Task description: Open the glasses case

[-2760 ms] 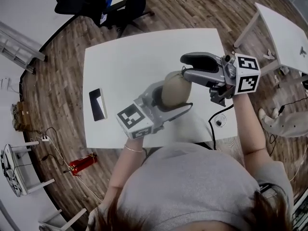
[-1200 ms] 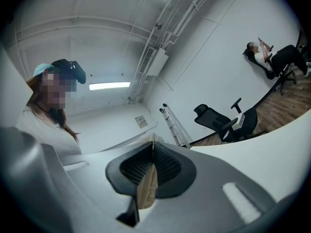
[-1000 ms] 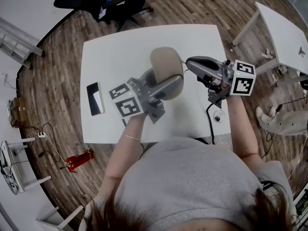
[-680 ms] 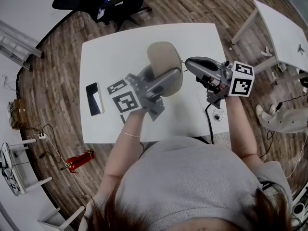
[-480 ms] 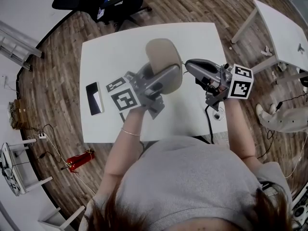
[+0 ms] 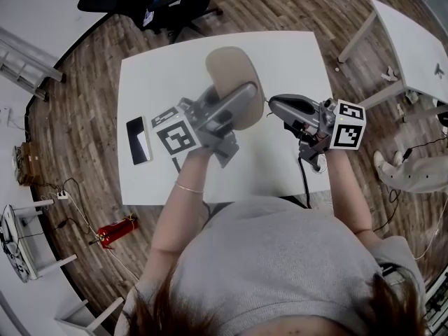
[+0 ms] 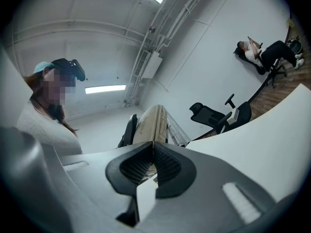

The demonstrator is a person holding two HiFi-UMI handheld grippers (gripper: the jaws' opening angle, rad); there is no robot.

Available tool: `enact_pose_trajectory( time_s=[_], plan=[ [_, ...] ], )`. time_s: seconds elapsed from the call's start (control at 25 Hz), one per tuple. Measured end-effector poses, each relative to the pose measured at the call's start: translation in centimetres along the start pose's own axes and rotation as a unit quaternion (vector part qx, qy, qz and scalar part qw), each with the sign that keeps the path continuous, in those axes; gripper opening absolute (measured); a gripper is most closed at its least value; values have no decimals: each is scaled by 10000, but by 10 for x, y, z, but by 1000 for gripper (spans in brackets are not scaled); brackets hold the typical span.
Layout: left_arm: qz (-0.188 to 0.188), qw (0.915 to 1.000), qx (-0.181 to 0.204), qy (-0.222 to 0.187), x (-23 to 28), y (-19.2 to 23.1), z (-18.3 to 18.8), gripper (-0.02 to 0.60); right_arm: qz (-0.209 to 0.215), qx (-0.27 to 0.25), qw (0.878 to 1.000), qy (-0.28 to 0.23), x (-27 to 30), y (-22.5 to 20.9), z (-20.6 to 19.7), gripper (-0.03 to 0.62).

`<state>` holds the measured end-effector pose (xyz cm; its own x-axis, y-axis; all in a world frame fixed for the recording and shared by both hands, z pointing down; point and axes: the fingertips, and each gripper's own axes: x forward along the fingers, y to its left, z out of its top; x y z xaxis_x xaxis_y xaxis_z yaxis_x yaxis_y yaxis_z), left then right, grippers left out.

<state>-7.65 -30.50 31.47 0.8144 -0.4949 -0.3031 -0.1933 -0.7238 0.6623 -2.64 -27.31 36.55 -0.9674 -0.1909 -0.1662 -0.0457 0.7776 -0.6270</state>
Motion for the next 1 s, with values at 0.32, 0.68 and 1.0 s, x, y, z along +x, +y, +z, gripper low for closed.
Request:
enact_pose_trajectory(
  time_s=[0.32,0.68,1.0],
  plan=[
    [1,9998,-144,-123,4,7,12,305,21,62,9999,111,1,-1,-11,11],
    [39,9997,-180,-133,6,11,14,305,32,182,9998,115,2,0,-28,11],
    [66,9996,-211,-152,11,12,15,305,99,284,9994,190,5,3,-37,11]
  ],
)
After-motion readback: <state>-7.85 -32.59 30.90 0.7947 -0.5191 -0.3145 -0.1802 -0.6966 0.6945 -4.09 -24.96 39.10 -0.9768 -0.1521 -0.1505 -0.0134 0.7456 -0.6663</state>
